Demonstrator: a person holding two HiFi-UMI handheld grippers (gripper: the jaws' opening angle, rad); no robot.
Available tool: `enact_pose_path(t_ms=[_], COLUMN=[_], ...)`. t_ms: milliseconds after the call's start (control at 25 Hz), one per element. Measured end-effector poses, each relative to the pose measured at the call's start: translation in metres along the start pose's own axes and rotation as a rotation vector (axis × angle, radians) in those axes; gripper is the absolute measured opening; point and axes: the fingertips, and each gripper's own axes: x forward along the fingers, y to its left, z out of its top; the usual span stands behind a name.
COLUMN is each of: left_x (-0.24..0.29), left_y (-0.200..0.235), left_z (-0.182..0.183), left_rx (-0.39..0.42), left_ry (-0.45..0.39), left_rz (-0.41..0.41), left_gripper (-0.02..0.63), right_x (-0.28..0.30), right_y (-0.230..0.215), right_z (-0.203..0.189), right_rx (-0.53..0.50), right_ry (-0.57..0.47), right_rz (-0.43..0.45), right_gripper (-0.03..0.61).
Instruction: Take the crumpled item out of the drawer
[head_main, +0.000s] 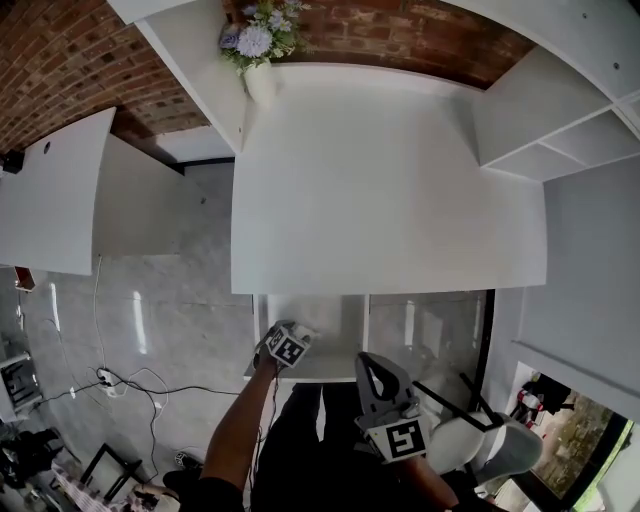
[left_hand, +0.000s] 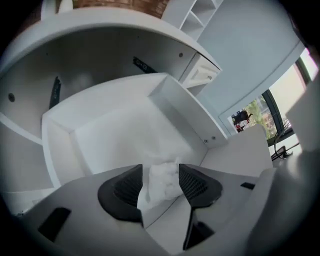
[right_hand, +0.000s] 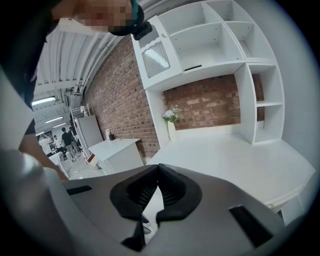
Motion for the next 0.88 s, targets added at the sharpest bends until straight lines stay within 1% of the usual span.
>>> enact_pose_path(t_ms=[80,200,360,400,440,480,560,680,760,880], left_x=[0.011,0.024,0.035,0.039,0.042,0.045,0.048,0.044,0.036,0.009], left_y=[0.000,-0.001,0.000,0.001,0.002,0.004,0.009,0.010,0.006,0.007], left_z=[-0.007,-0.017,-0.015,-0.015,-0.016,-0.018,-0.020,-0.015,-0.009,0.004], left_rx=[0.002,-0.027,-0.029,-0.025,-0.024,-0.028,-0.061,-0.112,-0.099,-0.053], left_ry=[0.034,0.080,0.093,0.099,0.107,0.114,0.123,0.109,0.076,0.021], left_rz=[-0.021,-0.058,-0.064,-0.059,-0.052,-0.042,-0.029,-0.035,-0.043,-0.013], left_gripper=[0.244,0.242,0.230,0.220,0.173,0.141,0.136,0.121,0.107,0.096], right_x=[0.001,0.002,0.003,0.004,0.004,0.004,0.003,0.002,0.000,-0.004], right_y=[-0.004,-0.010,-0.020,-0.022,-0.024,-0.026,-0.027,-0.031,-0.032,-0.030], right_z=[-0.006,-0.011,-0.019,-0.020,-0.020,-0.021,-0.022,-0.022,-0.020,-0.010], right_rx=[0.014,0.033,0.046,0.046,0.047,0.049,0.052,0.055,0.053,0.037], right_ry=[0.013,0.027,0.050,0.050,0.050,0.051,0.053,0.047,0.039,0.014], right_rz=[-0.011,-0.026,-0.041,-0.043,-0.046,-0.049,-0.053,-0.054,-0.052,-0.045], right_gripper=[0.014,0.014,0.014,0.014,0.012,0.014,0.014,0.014,0.013,0.014])
